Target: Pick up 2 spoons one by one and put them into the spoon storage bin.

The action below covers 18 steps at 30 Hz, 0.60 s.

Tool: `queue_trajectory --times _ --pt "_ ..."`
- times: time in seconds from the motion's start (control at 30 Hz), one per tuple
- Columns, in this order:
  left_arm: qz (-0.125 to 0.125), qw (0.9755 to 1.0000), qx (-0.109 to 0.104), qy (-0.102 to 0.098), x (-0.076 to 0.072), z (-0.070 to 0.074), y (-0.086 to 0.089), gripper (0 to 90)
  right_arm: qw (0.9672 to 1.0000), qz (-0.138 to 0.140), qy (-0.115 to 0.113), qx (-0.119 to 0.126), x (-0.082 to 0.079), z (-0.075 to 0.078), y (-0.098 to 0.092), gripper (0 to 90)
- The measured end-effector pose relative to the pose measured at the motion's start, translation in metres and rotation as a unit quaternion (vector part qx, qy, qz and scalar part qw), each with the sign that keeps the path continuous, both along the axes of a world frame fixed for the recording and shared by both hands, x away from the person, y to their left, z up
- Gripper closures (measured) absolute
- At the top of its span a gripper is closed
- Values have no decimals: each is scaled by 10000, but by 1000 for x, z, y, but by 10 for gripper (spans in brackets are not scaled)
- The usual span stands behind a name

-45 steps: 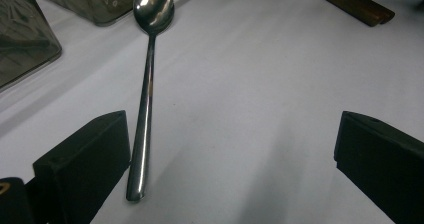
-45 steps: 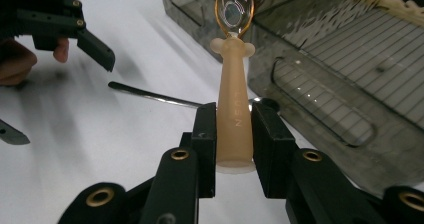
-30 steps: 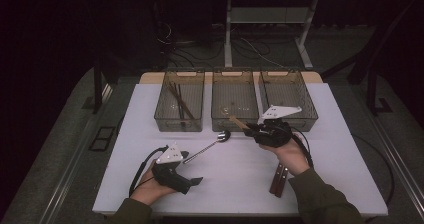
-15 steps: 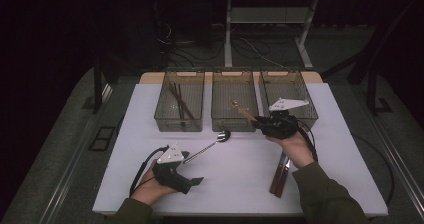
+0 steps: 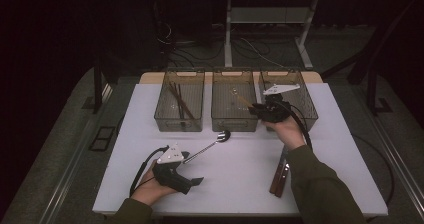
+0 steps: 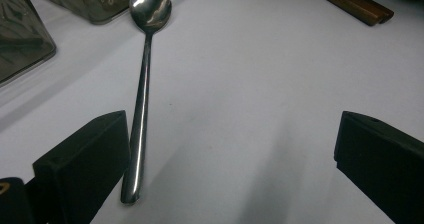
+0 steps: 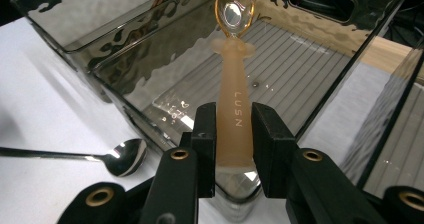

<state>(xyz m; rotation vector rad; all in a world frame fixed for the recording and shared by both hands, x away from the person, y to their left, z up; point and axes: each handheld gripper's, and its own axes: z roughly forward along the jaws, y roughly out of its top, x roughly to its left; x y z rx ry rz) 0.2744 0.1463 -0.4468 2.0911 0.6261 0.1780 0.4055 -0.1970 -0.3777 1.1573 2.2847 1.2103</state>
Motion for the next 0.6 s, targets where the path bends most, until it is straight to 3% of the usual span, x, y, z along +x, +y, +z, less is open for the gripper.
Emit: queue_trajectory --times 0.4,0.6 --pt "-9 10000 2 -2 -1 1 0 7 9998 -40 206 -35 15 -15 6 718" --pt "-8 10000 4 -1 -1 0 0 6 9998 -58 169 69 15 -15 7 607"
